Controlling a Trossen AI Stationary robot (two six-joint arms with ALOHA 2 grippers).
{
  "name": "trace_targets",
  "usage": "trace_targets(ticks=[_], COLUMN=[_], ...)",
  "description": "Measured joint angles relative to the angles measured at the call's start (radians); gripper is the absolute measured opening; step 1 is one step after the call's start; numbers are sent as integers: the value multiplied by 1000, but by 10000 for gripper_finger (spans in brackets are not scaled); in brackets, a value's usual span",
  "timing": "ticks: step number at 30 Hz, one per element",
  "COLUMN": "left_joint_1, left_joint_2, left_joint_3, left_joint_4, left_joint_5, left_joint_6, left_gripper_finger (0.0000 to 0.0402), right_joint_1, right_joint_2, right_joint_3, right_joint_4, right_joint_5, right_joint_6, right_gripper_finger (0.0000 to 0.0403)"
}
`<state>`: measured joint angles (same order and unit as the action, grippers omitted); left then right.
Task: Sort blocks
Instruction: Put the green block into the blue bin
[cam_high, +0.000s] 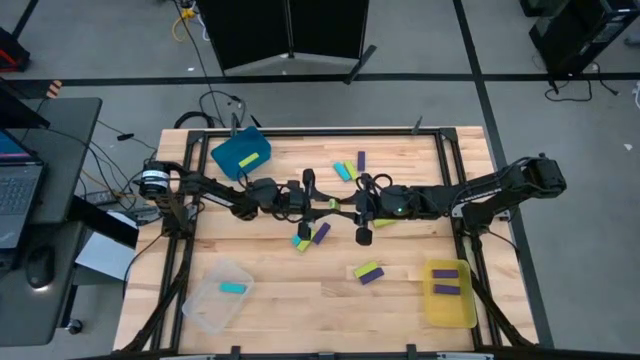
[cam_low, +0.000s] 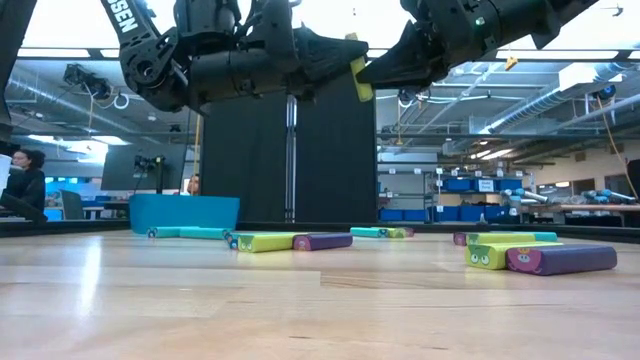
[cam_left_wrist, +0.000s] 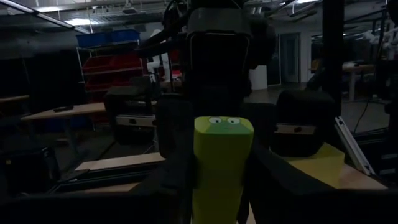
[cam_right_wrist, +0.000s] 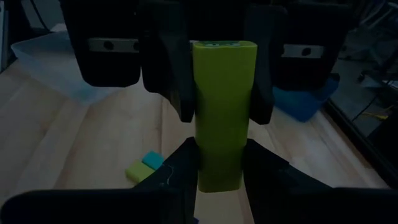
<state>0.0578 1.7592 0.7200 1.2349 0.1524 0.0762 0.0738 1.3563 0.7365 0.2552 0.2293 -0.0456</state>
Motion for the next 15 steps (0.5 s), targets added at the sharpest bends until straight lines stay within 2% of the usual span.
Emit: trace_targets(ticks=[2,5,9,12,15], left_joint_1=[0,0,-1,-1,-1], left_joint_2=[0,-18,-89,-166,-267], left_joint_3=[0,0,0,0,0], left_joint_4=[-2,-39,-161,-291,-484], left_joint_5=[1,9,11,10,3], left_joint_6=[-1,4,49,84,126], left_gripper_finger=[114,114,114,114,114], right_joint_1=[0,0,0,0,-2], right_joint_2=[0,0,0,0,0], right_joint_3=[0,1,1,1,1], right_joint_4=[-4,-29,-68,-112,-161], right_joint_5=[0,1,30,93,136], right_joint_6=[17,30,39,29,26], right_gripper_finger=[123,172,217,220,199])
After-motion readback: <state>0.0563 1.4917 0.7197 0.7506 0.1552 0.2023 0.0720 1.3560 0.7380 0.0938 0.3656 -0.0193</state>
